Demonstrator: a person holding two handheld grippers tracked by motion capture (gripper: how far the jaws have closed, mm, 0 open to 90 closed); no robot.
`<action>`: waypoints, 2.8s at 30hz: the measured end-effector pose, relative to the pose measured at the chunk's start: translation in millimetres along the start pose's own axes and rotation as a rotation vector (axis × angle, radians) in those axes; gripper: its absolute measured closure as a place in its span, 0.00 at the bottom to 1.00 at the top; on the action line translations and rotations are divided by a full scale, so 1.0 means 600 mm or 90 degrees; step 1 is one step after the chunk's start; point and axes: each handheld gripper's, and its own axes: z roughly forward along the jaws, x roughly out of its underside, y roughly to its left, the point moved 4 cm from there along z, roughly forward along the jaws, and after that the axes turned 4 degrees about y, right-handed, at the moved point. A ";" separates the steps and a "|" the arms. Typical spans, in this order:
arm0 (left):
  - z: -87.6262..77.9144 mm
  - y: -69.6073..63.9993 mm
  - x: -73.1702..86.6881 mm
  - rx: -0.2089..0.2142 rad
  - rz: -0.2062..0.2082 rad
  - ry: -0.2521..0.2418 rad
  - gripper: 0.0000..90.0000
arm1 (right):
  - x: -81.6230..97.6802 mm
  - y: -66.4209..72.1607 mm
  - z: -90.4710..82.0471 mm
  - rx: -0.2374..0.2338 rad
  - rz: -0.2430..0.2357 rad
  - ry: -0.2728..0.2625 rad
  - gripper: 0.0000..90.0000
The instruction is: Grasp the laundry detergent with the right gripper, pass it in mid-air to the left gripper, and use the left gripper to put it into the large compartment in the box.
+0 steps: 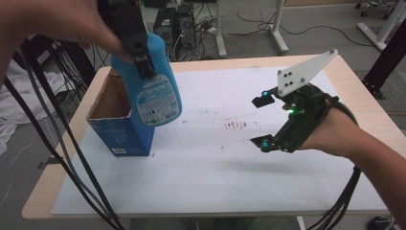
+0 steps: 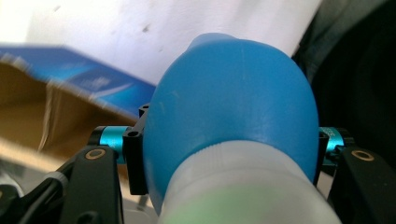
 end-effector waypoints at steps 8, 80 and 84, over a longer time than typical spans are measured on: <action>-0.046 0.059 0.034 0.009 -0.195 -0.035 0.42 | -0.012 -0.013 -0.028 0.012 -0.018 0.048 0.01; 0.261 0.194 0.081 0.002 -0.103 0.081 0.42 | 0.018 -0.038 -0.031 0.028 0.019 0.135 0.01; 0.275 0.193 0.082 0.005 -0.080 0.078 0.42 | 0.019 -0.039 -0.030 0.028 0.022 0.140 0.01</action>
